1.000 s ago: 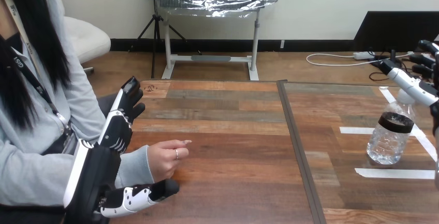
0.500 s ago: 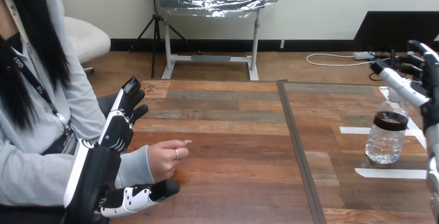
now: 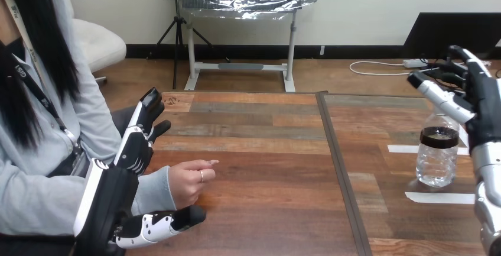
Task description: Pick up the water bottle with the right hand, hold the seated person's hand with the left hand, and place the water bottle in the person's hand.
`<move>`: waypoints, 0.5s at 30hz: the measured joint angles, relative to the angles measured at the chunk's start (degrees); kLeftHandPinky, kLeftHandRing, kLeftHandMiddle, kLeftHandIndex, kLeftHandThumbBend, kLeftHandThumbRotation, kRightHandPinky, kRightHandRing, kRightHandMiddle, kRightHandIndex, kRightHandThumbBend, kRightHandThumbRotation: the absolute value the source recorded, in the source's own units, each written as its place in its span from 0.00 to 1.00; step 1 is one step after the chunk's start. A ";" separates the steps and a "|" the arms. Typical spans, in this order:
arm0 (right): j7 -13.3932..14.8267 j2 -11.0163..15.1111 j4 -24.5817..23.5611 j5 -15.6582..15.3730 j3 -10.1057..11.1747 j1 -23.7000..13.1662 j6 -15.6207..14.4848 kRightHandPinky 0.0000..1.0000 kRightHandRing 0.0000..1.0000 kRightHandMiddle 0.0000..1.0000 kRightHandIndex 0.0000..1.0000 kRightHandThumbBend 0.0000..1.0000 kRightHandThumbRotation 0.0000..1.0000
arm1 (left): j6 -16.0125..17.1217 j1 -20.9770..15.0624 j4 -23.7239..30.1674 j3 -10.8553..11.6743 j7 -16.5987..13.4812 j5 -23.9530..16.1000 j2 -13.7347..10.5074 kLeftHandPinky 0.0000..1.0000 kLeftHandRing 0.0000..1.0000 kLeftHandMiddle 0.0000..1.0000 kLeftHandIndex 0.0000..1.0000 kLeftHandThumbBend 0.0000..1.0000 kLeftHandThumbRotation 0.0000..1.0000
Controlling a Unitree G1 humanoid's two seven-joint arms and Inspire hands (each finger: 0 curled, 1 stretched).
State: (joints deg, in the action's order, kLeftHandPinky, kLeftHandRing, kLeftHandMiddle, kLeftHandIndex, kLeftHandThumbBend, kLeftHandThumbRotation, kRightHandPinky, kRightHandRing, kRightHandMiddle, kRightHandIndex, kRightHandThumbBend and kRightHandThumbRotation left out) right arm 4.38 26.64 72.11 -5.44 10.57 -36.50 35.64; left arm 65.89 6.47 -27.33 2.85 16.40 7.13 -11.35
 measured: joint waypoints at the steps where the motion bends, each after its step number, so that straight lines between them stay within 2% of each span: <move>1: 0.01 -0.07 -0.10 -0.02 -0.11 0.15 0.25 0.72 0.83 0.83 0.90 0.99 0.52 | 0.00 -0.03 0.00 0.00 0.00 -0.06 0.00 0.91 0.99 1.00 0.99 1.00 0.55; 15: -1.08 -1.85 -3.70 0.42 -0.94 3.40 2.85 0.73 0.82 0.82 0.90 0.95 0.51 | -0.06 -0.40 -0.04 0.12 0.06 -0.61 0.00 0.93 0.99 1.00 0.99 1.00 0.55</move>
State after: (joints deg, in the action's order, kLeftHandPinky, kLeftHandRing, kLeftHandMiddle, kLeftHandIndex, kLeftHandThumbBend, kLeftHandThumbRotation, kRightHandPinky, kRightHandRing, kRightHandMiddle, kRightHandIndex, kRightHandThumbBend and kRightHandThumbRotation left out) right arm 3.30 24.79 68.41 -5.02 9.63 -33.11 38.50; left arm 65.82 6.07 -27.37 2.97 16.46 6.53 -11.35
